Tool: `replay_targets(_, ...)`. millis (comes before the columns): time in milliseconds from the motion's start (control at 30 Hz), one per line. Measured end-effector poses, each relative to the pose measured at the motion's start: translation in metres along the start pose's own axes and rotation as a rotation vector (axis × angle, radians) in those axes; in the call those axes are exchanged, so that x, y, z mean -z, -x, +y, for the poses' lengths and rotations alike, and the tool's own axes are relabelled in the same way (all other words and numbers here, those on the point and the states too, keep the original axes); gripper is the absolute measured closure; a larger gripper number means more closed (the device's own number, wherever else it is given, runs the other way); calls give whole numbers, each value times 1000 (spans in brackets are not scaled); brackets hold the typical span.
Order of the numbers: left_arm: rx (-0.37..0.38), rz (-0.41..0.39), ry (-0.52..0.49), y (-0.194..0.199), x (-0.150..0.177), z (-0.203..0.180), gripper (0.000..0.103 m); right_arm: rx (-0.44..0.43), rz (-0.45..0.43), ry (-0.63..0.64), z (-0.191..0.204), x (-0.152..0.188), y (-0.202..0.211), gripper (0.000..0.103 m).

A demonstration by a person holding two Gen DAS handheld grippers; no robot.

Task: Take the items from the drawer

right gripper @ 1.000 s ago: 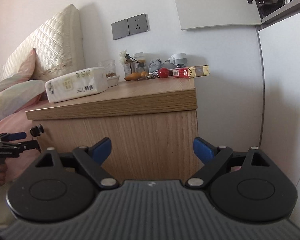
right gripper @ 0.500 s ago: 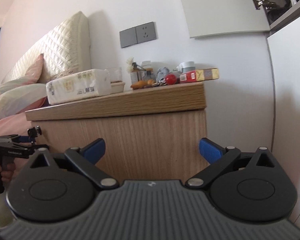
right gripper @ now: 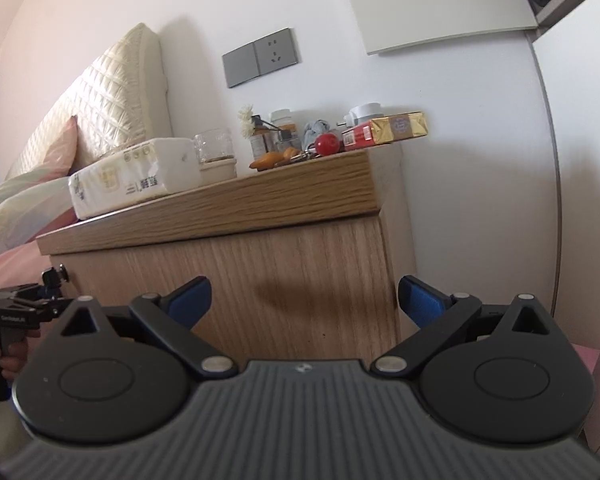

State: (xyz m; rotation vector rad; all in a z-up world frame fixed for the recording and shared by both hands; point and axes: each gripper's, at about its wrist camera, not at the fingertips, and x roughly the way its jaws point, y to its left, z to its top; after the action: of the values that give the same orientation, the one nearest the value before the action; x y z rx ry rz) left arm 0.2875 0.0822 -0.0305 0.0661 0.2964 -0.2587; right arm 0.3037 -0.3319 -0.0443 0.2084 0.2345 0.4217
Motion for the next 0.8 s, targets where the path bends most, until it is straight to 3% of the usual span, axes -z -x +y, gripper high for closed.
replay_targets(133, 4, 19, -50, -2, 2, -7, 7, -24, 8, 21, -2, 0, 1, 2)
replay_targets(800, 8, 13, -29, 13, 7, -14, 5, -140, 85, 141, -4, -2, 17, 0)
